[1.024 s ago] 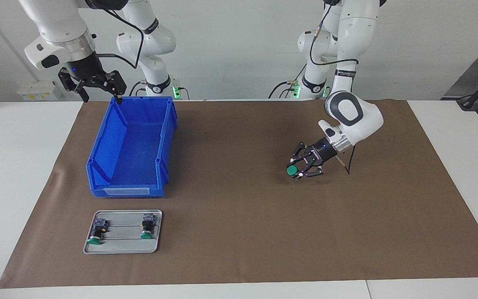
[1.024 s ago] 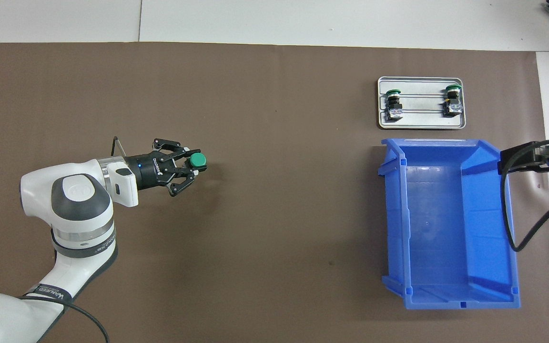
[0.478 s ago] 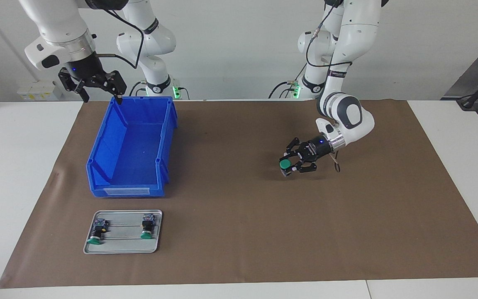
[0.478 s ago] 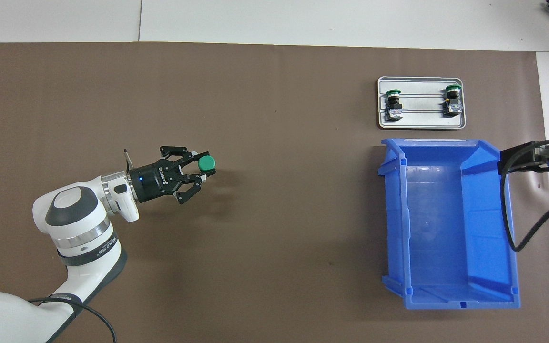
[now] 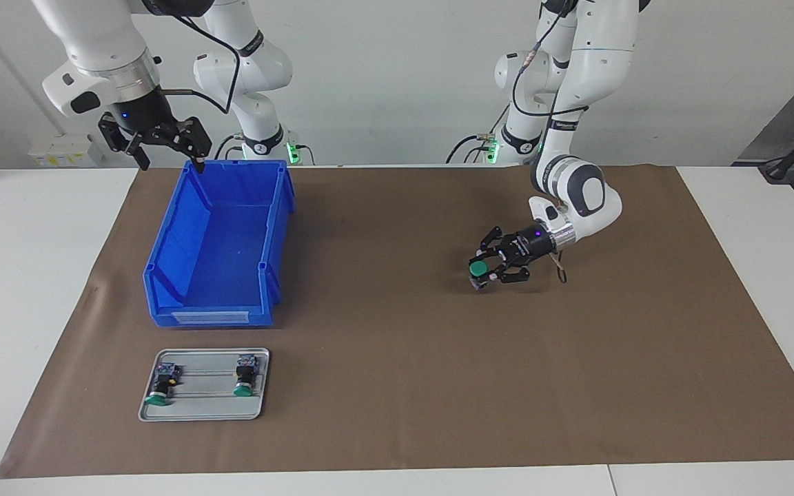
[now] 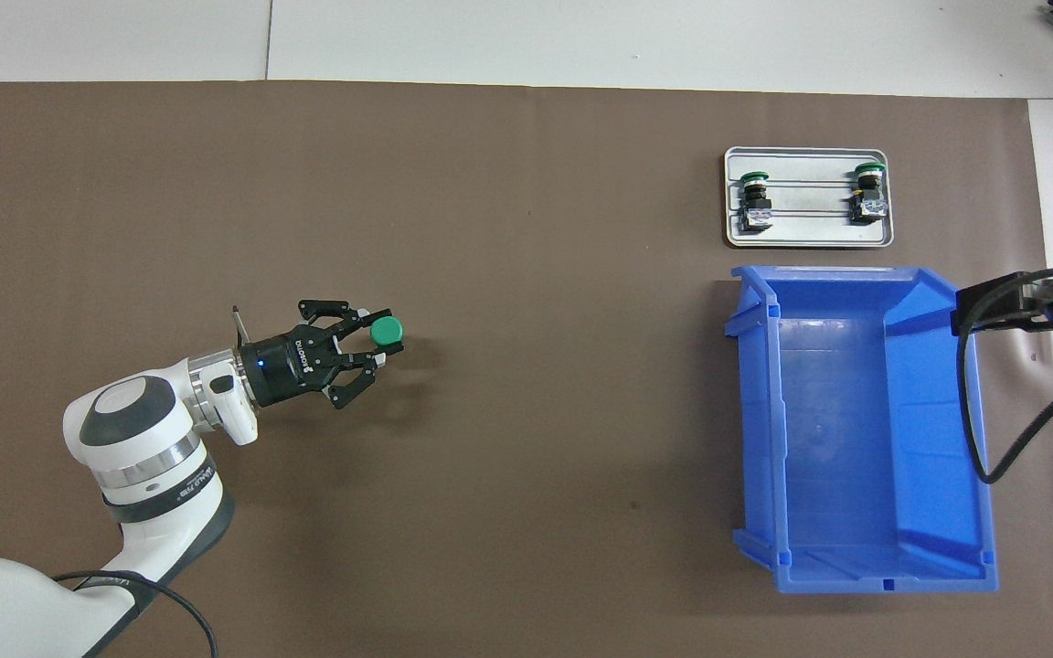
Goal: Place and press button with both arms
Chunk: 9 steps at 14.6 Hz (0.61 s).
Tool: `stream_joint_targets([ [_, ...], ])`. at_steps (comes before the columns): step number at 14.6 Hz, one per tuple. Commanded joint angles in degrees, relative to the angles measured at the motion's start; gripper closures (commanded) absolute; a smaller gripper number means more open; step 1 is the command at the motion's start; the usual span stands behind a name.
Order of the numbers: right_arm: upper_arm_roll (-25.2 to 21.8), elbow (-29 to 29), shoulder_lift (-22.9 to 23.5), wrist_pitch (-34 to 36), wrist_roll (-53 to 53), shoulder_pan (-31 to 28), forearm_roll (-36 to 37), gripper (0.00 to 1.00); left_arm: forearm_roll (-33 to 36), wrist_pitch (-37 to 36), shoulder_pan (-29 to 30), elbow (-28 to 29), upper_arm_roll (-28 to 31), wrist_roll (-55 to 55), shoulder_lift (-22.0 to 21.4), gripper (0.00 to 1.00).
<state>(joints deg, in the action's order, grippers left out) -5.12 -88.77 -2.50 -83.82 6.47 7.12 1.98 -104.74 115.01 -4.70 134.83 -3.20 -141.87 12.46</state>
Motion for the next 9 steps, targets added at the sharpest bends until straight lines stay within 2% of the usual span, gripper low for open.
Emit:
stream_joint_targets([
  [1, 0.1, -1.3, -0.7, -0.7, 1.2, -0.2, -1.1, 0.0, -1.7, 0.9, 0.0, 2.0, -0.1, -1.9, -0.6, 1.0],
  [3, 0.1, -1.3, -0.7, -1.0, 1.2, -0.3, -1.1, 0.0, -1.7, 0.9, 0.0, 2.2, -0.1, -1.9, -0.6, 1.0],
  [4, 0.1, -1.3, -0.7, -1.0, 1.2, -0.3, -1.1, 0.0, -1.7, 1.3, 0.1, 2.2, -0.1, -1.9, -0.6, 0.96],
  [6, 0.1, -1.3, -0.7, -1.0, 1.2, -0.3, -1.1, 0.0, -1.7, 1.4, 0.1, 2.2, -0.1, -1.9, -0.6, 0.5],
  [7, 0.1, -1.3, -0.7, -0.9, 1.2, -0.3, -1.1, 0.0, -1.7, 1.5, 0.1, 2.3, -0.1, -1.9, -0.6, 0.34],
  [8, 0.1, -1.3, -0.7, -0.9, 1.2, -0.3, -1.1, 0.0, -1.7, 1.8, 0.2, 2.4, 0.0, -1.9, -0.6, 0.31],
  [9, 0.1, -1.3, -0.7, -1.0, 1.2, -0.3, -1.1, 0.0, -1.6, 1.9, 0.2, 2.7, 0.0, -1.8, -0.6, 0.23],
])
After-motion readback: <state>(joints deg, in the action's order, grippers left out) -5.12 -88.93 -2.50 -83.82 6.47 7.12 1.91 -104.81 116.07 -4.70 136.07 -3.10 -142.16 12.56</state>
